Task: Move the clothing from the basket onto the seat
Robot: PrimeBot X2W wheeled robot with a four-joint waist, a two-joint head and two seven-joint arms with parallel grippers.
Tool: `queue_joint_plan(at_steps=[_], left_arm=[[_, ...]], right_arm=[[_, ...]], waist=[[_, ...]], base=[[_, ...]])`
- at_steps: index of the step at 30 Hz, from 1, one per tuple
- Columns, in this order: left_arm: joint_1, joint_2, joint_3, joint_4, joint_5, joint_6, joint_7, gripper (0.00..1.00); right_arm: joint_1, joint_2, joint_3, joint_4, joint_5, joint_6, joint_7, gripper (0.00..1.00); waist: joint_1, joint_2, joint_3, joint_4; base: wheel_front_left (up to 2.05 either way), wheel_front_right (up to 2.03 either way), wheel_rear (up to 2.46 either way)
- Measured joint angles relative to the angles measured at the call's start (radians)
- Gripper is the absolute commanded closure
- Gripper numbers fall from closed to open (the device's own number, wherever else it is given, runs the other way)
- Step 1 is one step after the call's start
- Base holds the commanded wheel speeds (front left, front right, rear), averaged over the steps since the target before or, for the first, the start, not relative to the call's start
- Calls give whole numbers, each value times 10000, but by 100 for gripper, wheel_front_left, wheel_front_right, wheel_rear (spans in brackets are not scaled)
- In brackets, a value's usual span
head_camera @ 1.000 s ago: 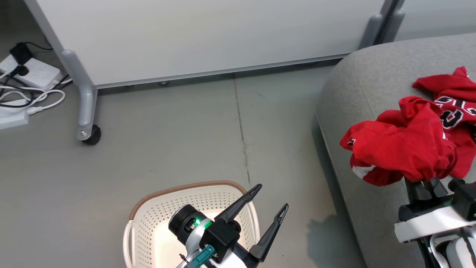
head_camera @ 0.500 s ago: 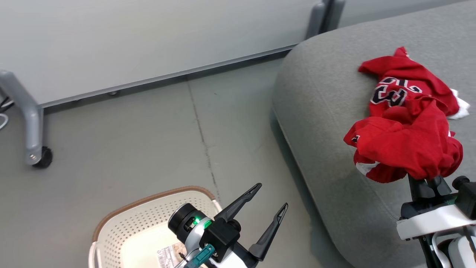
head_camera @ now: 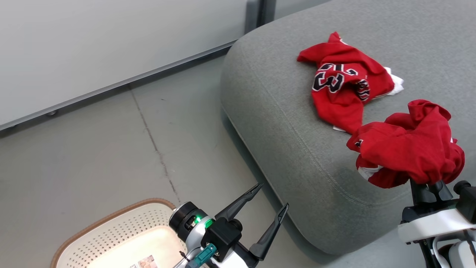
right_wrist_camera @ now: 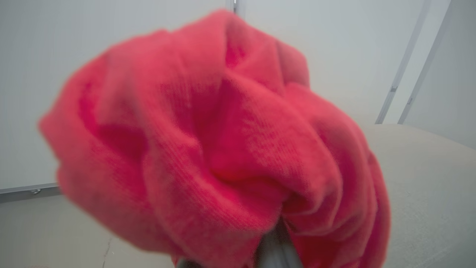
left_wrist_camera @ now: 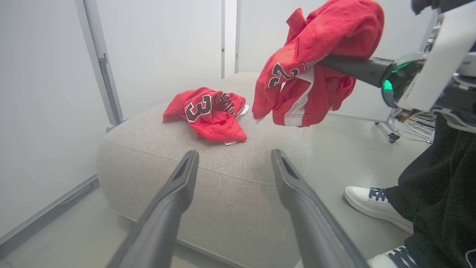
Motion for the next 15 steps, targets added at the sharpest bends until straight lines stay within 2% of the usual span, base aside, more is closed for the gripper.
queue_joint_plan(at_steps=[7, 15], left_arm=[[3, -2, -25, 35, 82, -65, 0, 0], [-64, 2, -35, 128, 125, -150, 2, 0]], right_arm=[[41, 205, -104, 81, -63, 0, 0, 100], [56, 380, -244, 84, -82, 0, 0, 100]], waist=[[1, 0, 50, -572], [0, 0, 232, -679]], base=[[0, 0, 0], [0, 0, 0]])
